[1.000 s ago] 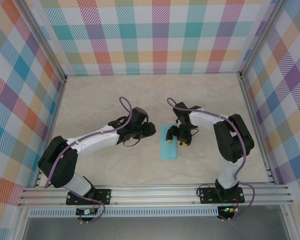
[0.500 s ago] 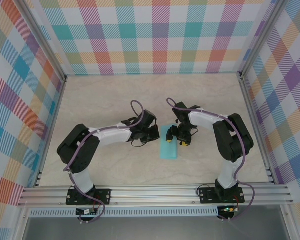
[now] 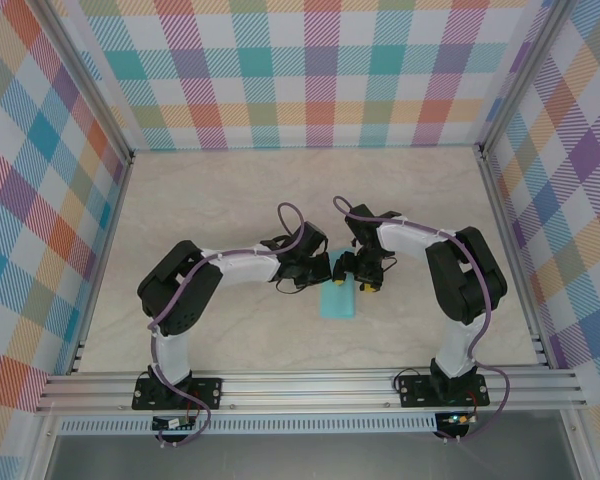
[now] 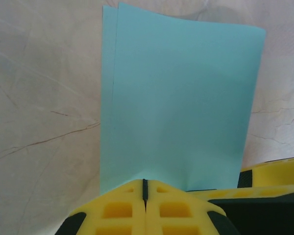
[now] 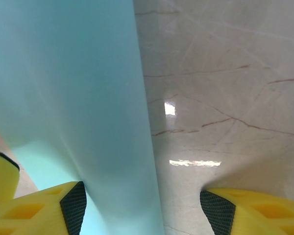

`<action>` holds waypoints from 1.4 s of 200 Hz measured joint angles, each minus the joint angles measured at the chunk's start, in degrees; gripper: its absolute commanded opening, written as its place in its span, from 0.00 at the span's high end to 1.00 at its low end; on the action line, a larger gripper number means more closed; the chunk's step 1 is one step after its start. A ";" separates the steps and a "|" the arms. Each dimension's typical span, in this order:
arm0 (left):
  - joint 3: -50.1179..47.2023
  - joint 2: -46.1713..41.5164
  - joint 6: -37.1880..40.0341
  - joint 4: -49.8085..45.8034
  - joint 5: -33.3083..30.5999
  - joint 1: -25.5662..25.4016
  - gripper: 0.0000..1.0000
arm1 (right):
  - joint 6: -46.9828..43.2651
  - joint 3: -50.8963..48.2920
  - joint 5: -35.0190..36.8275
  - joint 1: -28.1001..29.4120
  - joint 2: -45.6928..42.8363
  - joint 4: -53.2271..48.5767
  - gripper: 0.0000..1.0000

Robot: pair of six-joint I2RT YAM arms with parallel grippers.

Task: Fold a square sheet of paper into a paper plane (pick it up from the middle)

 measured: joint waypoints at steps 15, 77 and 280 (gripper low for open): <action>0.26 0.20 -0.17 -0.26 -0.09 -0.04 1.00 | 0.07 0.00 0.02 0.00 0.02 0.02 0.30; 0.98 1.90 -0.83 -1.09 -1.49 -0.24 1.00 | 0.37 0.02 -0.07 0.00 0.00 0.04 0.30; 0.76 1.90 -0.96 -0.48 -3.48 -0.90 1.00 | 1.16 -13.97 -18.21 -8.59 -17.92 19.56 0.79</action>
